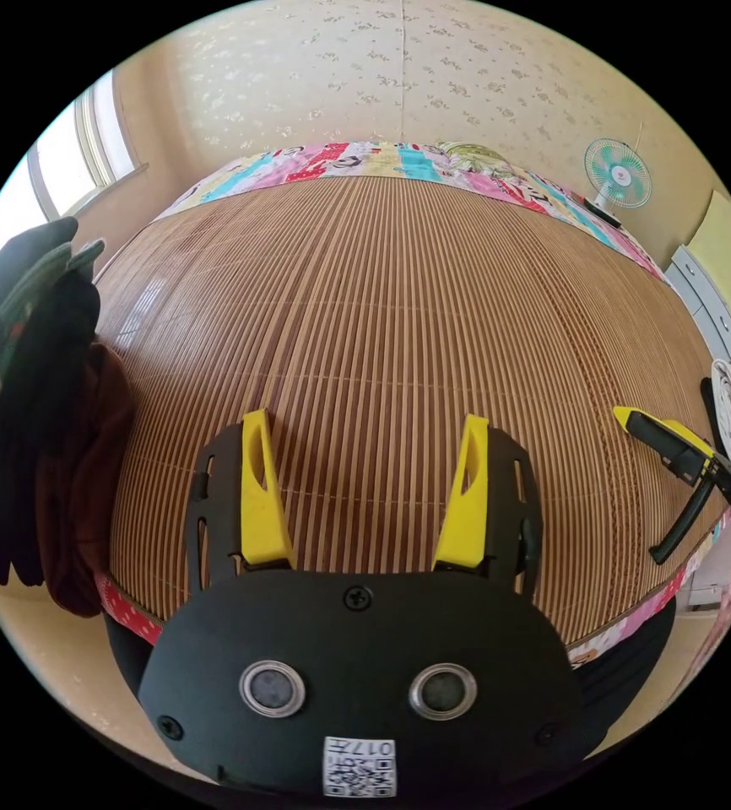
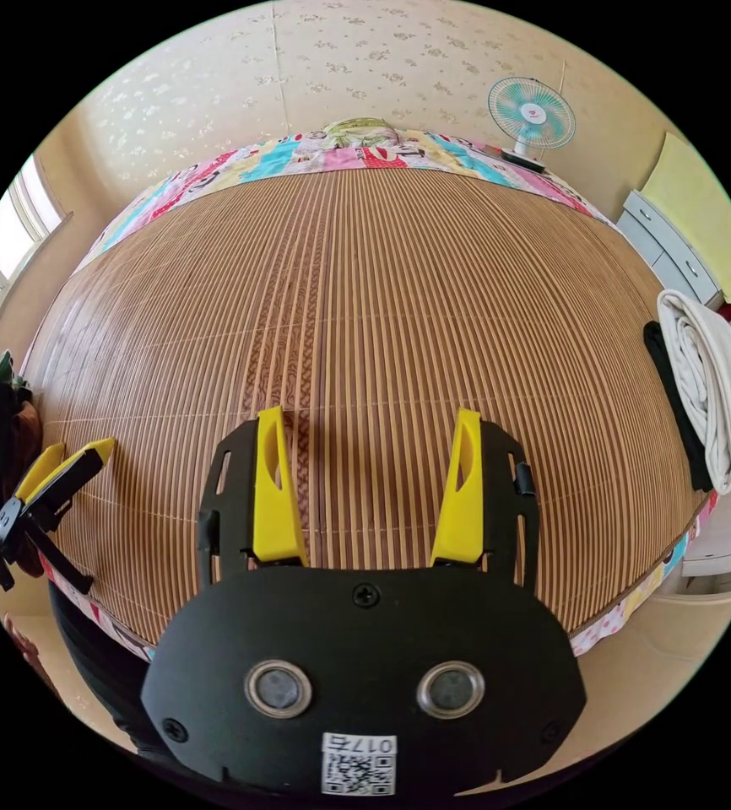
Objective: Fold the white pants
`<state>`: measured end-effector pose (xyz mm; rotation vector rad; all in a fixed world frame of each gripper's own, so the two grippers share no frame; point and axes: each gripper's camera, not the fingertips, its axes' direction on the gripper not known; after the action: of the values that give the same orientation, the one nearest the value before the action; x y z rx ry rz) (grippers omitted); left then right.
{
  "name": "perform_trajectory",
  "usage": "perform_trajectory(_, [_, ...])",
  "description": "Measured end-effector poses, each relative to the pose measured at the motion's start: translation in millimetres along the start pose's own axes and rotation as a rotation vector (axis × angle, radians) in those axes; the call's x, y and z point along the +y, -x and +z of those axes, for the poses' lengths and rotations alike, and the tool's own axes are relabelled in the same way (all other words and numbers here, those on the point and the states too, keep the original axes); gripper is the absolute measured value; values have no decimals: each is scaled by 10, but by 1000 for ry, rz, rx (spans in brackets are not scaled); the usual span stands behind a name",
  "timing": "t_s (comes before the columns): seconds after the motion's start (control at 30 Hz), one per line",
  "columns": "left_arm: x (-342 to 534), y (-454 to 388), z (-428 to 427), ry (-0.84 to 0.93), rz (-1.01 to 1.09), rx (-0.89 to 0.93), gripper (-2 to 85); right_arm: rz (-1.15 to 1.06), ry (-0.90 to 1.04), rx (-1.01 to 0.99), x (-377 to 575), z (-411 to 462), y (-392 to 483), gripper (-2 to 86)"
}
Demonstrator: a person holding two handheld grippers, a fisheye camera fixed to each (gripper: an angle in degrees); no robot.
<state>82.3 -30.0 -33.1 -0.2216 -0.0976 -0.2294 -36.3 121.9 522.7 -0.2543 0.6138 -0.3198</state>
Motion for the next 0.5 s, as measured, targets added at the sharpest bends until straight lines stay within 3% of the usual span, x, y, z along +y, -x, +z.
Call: perform_trajectory(0.5, [-594,734,359,0,-1,0,291,0,0,3,665,-1014,-539,256])
